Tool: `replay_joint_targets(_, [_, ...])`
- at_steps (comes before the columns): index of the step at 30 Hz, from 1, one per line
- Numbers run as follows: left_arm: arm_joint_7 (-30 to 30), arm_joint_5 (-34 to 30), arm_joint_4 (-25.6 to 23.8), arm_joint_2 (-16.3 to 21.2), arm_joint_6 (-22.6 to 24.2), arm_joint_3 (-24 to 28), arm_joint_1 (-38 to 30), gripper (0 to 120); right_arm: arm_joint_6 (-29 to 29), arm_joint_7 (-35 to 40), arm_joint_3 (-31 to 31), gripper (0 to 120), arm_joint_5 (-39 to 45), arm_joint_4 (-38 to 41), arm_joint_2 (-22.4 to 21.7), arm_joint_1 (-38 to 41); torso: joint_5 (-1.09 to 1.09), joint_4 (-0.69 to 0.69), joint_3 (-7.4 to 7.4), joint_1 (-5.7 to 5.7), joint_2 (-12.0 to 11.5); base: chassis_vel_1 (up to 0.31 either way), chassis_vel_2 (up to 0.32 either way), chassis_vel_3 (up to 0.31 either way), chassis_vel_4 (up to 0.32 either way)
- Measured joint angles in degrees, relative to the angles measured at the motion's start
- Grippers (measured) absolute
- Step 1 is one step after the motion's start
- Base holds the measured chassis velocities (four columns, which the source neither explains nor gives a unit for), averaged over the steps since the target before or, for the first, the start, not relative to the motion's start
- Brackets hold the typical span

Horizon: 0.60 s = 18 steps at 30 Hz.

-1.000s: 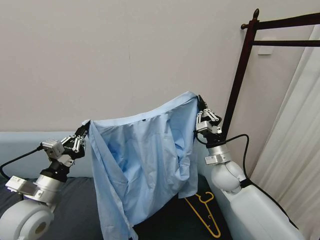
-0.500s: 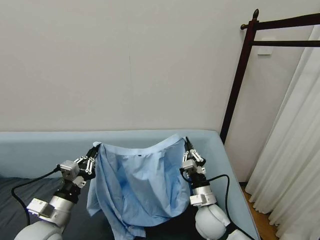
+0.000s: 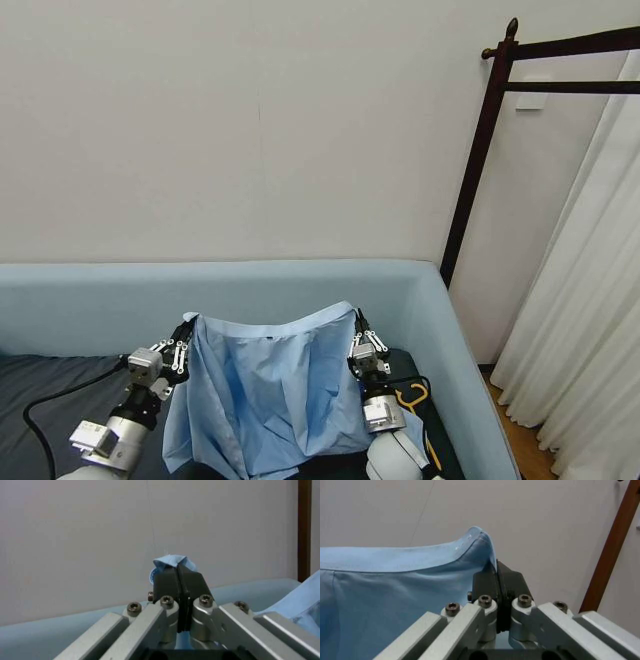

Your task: Pick up the clothes from the sofa and hang them on the clothes hanger.

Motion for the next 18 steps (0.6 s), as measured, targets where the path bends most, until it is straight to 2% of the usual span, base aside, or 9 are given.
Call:
replay_joint_targets(9, [-0.1,1.8,0.3,-0.3,-0.2,-0.3,0.9,0,-0.1,-2.6,1.0,1,2.2,-2.6,-0.1,-0.6,0.01,0.00,0.00,0.00,0.0,0.000,0.000,0.000,0.000])
replay_joint_targets(11, [-0.1,3.5,1.3,-0.6,-0.7,0.7,1.7,0,-0.2,-4.5,0.7,11,5.5,-4.8,-0.9,-0.8,0.01,0.00,0.01,0.00,0.0,0.000,0.000,0.000,0.000])
replay_joint_targets(13, [0.0,4.3,1.9,-0.8,-1.0,1.1,1.9,0,-0.1,-5.4,0.6,14,7.7,-5.7,-1.2,-1.0,0.02,0.00,0.01,0.00,0.0,0.000,0.000,0.000,0.000])
replay_joint_targets(17, [0.1,7.4,5.8,-2.0,-2.6,2.2,1.8,0,1.3,-11.0,0.9,32,18.5,-8.4,-4.5,-2.6,0.01,0.01,0.01,0.00,0.0,0.000,0.000,0.000,0.000])
replay_joint_targets(18, [0.1,7.4,5.8,-2.0,-2.6,2.2,1.8,0,1.3,-11.0,0.9,32,18.5,-8.4,-4.5,-2.6,0.01,0.01,0.01,0.00,0.0,0.000,0.000,0.000,0.000])
